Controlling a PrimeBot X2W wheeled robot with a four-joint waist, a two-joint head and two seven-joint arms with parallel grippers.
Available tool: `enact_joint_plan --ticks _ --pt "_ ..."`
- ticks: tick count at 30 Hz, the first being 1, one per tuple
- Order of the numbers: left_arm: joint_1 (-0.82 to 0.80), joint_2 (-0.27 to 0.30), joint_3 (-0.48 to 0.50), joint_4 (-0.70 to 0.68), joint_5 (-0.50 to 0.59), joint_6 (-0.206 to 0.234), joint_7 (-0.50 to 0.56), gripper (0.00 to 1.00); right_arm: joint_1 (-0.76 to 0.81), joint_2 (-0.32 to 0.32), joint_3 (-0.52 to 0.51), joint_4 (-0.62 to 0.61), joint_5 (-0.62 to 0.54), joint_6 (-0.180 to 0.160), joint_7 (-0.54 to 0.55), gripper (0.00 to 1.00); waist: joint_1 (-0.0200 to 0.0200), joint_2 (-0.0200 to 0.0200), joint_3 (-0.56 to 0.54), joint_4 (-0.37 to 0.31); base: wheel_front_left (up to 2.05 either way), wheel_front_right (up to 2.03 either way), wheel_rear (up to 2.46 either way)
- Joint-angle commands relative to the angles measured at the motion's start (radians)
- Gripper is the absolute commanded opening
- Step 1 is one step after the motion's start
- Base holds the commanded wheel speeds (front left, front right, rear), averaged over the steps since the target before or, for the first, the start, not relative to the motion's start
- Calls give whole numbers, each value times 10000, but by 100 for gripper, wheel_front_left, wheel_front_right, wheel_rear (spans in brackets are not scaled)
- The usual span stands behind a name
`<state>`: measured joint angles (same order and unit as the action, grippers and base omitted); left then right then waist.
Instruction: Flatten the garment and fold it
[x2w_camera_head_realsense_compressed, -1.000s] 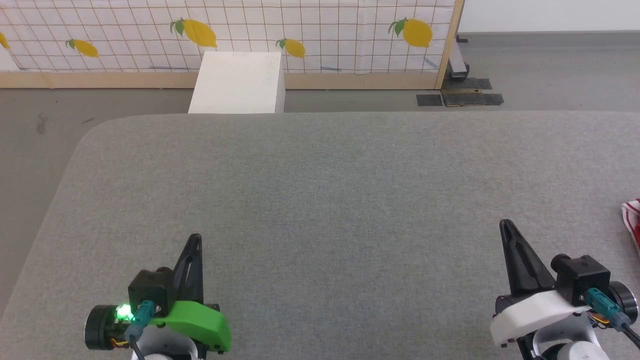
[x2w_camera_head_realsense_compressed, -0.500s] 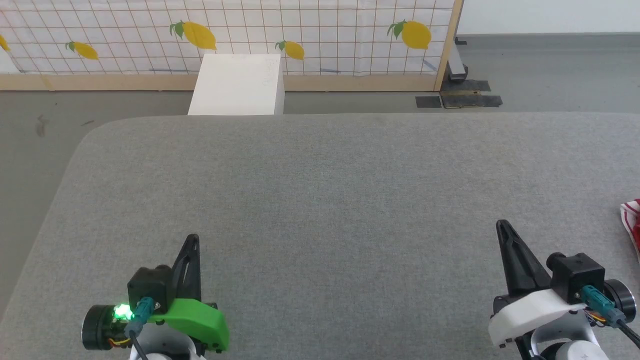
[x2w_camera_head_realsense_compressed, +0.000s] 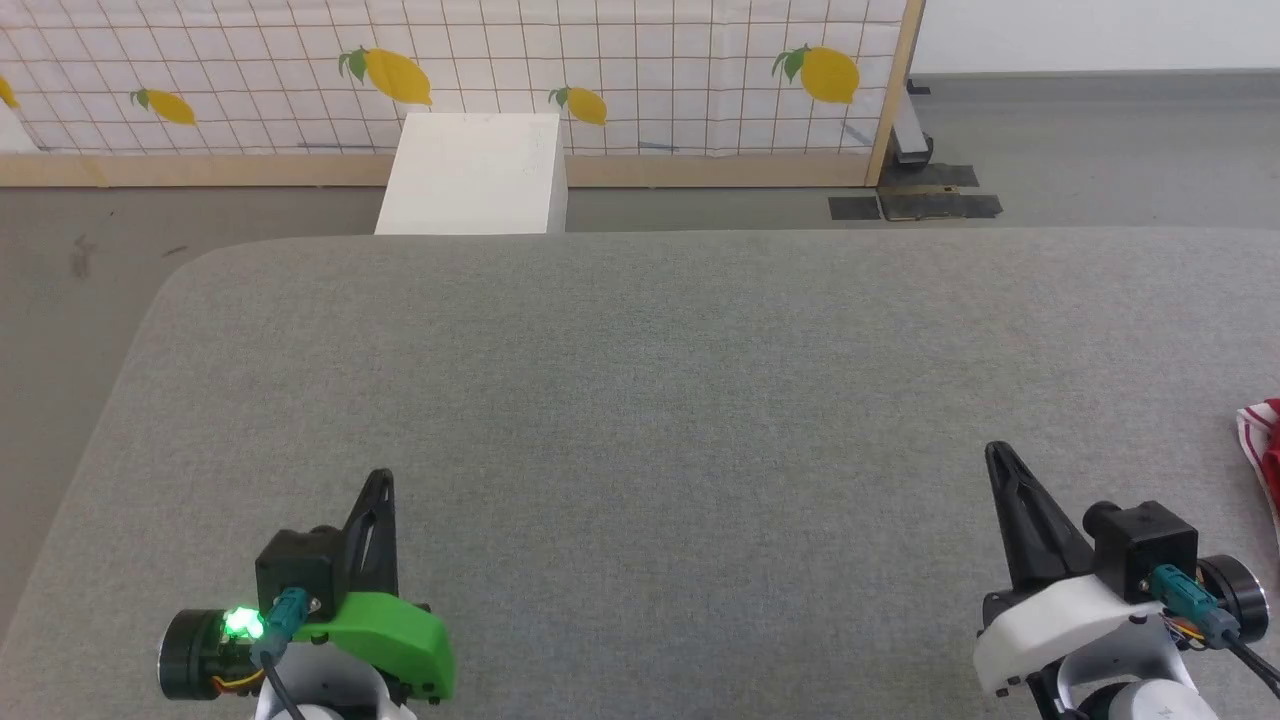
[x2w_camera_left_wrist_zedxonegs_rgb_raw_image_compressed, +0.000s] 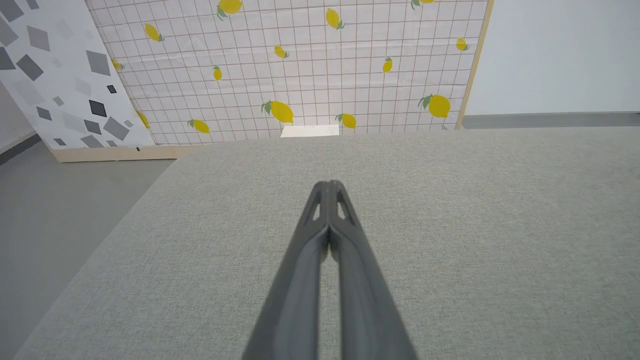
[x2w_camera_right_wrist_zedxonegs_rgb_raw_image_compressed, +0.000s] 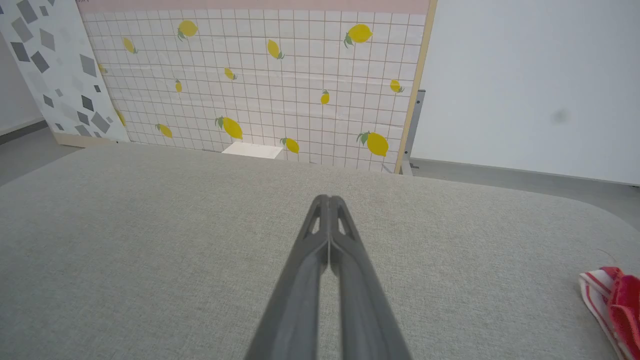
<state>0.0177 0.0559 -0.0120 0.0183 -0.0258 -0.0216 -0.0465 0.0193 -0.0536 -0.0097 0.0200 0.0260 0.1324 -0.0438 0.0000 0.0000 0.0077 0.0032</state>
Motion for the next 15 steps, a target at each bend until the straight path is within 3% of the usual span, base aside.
enact_joint_plan --ticks 1,15 --pt "-145 -47 41 -53 87 77 56 0 -159 27 23 -81 -80 -14 46 0 0 0 -5 -2 0 0 0" --pt "-167 -54 96 -143 205 173 339 0 -183 32 74 -164 -205 -16 317 0 0 0 -55 -23 0 0 0"
